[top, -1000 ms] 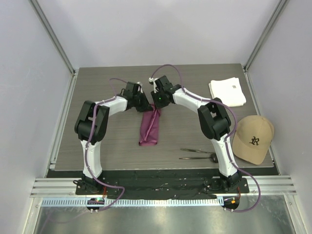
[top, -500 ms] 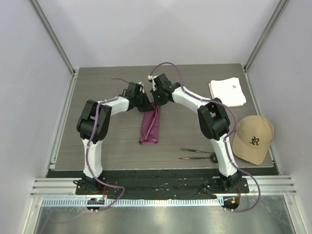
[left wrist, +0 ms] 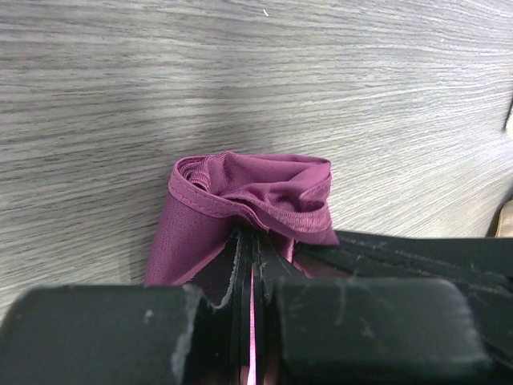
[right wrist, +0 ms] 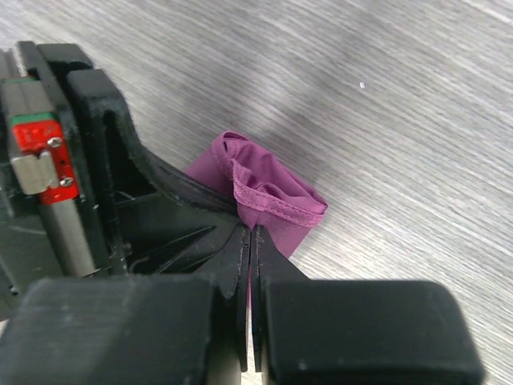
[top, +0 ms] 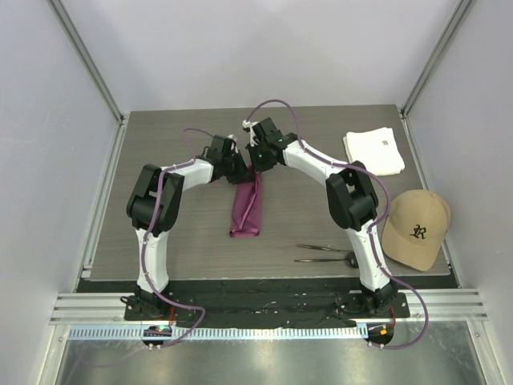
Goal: Fold the napkin into a case and place the utensils inside
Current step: Stuff the top corner of the smaller-rectangle-folded napkin into the folded napkin.
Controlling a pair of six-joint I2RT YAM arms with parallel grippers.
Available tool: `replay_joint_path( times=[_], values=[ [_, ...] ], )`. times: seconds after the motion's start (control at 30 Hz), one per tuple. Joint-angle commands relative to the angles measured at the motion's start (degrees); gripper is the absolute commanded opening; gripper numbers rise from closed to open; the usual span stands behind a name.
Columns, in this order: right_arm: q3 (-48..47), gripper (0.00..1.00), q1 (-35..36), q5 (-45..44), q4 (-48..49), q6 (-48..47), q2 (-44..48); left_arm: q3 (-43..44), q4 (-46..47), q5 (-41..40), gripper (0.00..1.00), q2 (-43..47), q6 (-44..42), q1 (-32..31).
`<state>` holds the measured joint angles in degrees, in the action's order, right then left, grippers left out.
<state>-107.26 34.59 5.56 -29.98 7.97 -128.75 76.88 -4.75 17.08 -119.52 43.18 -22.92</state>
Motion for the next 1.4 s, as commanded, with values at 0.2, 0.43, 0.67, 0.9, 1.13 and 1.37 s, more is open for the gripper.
replay_joint_path(
  times=[0.2,0.43,0.67,0.9,1.13,1.37],
  values=[
    [1.00,0.01,-0.31,8.06,0.36,3.46,0.17,1.34,-1.93,-3.11,0.03,-1.68,-1.43,-0.29],
    [3.82,0.02,-1.19,7.88,3.34,4.07,-1.24,0.20,-0.26,-2.14,0.02,-0.80,-1.52,-0.29],
    [3.20,0.19,-2.68,9.64,3.79,4.34,-0.90,-2.79,0.19,-0.30,0.12,5.17,-0.82,-0.20],
    [4.78,0.35,-3.47,12.19,3.96,5.39,2.35,-4.81,-3.50,-0.38,0.21,13.70,-0.46,0.15],
    [8.64,0.50,-4.88,13.51,4.05,7.24,8.16,-7.36,-8.69,-0.91,0.22,17.13,-2.83,1.03],
    [14.96,0.57,-7.08,15.70,5.01,9.00,12.11,-11.75,-9.30,0.68,0.44,23.36,-5.98,-0.55]
  ],
)
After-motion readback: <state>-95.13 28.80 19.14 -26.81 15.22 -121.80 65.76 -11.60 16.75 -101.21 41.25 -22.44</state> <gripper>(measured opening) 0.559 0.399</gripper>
